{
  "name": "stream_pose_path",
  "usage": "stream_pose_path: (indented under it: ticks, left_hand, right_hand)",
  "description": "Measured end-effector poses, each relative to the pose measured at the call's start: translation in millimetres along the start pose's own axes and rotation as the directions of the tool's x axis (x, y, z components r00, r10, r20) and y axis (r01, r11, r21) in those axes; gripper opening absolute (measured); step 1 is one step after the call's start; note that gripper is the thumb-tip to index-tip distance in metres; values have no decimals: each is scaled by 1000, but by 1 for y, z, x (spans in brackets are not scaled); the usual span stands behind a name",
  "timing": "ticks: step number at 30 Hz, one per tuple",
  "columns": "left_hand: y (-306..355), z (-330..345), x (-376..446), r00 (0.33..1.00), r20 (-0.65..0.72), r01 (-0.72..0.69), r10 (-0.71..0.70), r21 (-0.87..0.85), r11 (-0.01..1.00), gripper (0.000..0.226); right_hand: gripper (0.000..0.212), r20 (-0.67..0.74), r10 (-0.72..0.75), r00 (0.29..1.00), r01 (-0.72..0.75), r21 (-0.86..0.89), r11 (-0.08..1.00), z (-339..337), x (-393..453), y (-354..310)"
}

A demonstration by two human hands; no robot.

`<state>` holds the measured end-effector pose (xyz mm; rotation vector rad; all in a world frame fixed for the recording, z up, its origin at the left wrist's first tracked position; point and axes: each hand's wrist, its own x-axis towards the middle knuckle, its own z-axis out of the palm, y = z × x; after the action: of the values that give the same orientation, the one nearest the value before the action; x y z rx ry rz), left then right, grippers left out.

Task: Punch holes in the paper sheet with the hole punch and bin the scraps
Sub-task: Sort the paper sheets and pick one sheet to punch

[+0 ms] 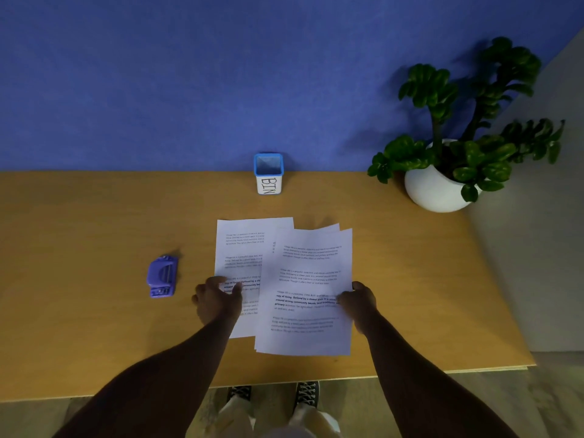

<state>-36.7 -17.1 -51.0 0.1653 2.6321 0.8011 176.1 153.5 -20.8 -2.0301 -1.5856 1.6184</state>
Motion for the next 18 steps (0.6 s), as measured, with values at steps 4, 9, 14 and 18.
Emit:
stream_pose_path:
  ticks: [4,9,14,18]
  left_hand:
    - [1,1,-4,999,-23,36,-35,29,999,71]
    - [-2,4,-4,999,6,45,-46,27,999,85]
    - [-4,0,5,993,85,89,-87,-26,996,83]
    - [-3,-3,9,978,191,93,-81,-57,994,60]
  right_hand:
    - [22,-11,4,1000,-4,-11,1000,-1,0,5]
    - [20,-12,19,1000,-18,17,1000,-1,-2,7]
    - [25,-1,8,1000,-8,46,999,2,-4,5]
    - [24,53,-3,999,-1,60,998,9,-6,-1]
